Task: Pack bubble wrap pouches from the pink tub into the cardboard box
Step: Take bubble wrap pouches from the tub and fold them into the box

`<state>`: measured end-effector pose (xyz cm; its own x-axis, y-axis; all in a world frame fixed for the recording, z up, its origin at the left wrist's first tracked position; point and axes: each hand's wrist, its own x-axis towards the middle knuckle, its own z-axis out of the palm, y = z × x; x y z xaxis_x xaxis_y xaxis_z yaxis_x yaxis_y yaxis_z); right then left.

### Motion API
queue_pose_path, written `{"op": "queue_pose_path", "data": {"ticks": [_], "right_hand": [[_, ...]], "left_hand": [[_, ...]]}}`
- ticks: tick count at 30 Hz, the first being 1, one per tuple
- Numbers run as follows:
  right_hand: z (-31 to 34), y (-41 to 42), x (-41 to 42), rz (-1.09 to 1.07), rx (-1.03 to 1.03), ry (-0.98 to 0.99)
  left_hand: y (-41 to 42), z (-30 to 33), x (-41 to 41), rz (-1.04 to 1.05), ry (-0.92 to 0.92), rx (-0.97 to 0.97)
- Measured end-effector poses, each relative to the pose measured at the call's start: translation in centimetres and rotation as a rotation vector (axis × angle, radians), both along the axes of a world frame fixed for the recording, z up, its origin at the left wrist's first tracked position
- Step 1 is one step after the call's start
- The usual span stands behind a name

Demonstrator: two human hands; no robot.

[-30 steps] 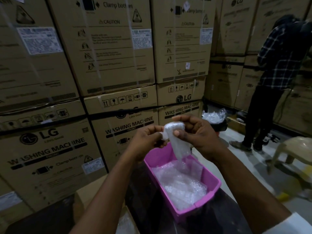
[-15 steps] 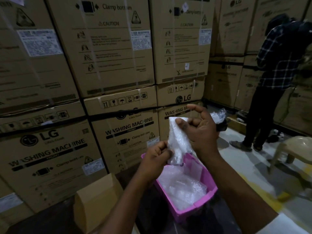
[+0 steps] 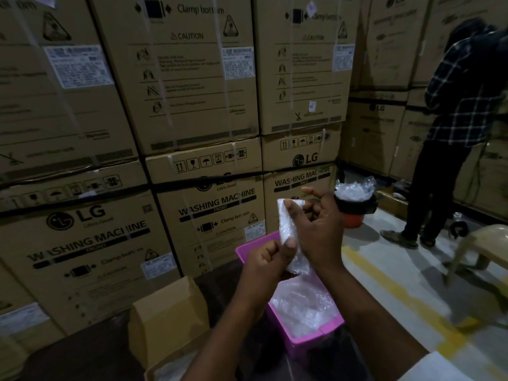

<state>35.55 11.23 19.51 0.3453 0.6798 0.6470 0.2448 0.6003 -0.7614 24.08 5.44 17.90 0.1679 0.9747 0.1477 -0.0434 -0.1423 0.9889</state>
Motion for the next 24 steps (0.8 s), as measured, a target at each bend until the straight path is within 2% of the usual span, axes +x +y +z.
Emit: {"op": "queue_pose_path", "data": {"ticks": [2, 7, 14, 19, 24], "right_hand": [[0.1, -0.1, 0.0, 0.009, -0.002, -0.009], [0.5, -0.2, 0.0, 0.15, -0.087, 0.123], [1.1, -0.9, 0.1, 0.486, -0.2, 0.162], [1.4, -1.8, 0.2, 0.629, -0.263, 0.098], [1.4, -1.8, -0.2, 0.634, -0.29, 0.015]], "left_hand": [[0.0, 0.2, 0.2, 0.038, -0.017, -0.016], [-0.2, 0.2, -0.4, 0.066, -0.064, -0.06], [-0.3, -0.3, -2.0, 0.116, -0.012, -0.061], [-0.5, -0.4, -3.1, 0.132, 0.002, -0.041], [-1.0, -1.0, -4.4, 0.158, 0.01, -0.027]]}}
